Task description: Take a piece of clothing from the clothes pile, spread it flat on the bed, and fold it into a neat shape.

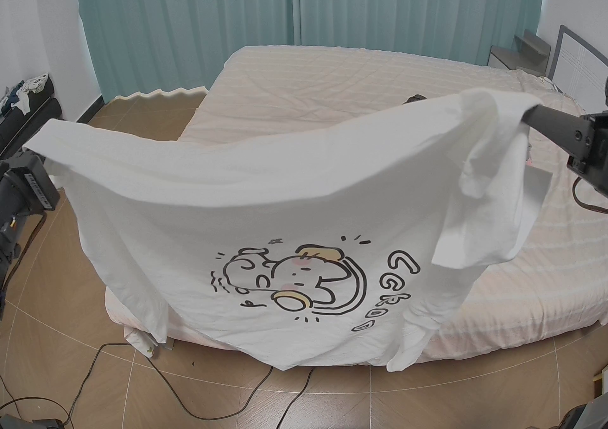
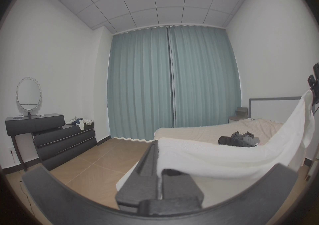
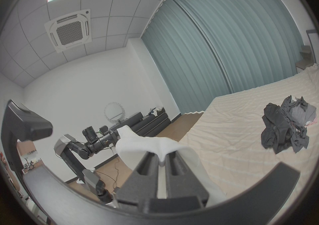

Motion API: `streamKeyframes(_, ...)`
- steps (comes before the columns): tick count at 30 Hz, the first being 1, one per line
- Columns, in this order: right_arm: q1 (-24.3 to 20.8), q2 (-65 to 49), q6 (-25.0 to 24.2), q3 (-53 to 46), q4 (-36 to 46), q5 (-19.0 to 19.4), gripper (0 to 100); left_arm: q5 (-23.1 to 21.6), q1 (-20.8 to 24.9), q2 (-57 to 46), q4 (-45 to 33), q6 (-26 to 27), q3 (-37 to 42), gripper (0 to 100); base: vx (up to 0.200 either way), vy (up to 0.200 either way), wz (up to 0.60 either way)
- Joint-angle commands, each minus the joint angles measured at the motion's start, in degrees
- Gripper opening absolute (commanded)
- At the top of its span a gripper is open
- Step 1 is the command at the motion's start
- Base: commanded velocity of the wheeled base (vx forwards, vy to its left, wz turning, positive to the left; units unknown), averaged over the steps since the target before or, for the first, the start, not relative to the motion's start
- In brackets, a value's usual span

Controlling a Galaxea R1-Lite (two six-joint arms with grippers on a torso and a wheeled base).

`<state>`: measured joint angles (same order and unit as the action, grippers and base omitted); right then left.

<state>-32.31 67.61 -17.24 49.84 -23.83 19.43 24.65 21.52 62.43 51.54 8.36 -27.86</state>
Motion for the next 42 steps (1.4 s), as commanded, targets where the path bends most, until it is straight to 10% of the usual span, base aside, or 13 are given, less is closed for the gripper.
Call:
streamKeyframes(1, 1.4, 6.0, 1.2, 2.2, -0.7, -0.2, 0, 0.0, -0.9, 7.8, 0.0, -1.9, -2.9, 0, 0.200, 0.000, 0.00)
streamKeyframes(17, 7.8, 21.5, 1.5, 12.0, -1.2, -1.8, 0, 0.0, -1.1, 21.3, 0.1, -8.4, -10.5, 0, 0.200, 0.000, 0.00)
streamKeyframes(32, 8.9, 39.1, 0.5, 23.6, -4.9, -10.9, 0, 0.0, -4.6, 33.5, 0.5, -14.0, -14.6, 0, 0.133, 0.000, 0.00)
streamKeyframes(42, 9.8, 48.1, -10.2, 30.7, -4.6, -14.6, 0, 0.0, -5.3, 41.6, 1.8, -20.3, -18.3, 0, 0.000, 0.000, 0.00)
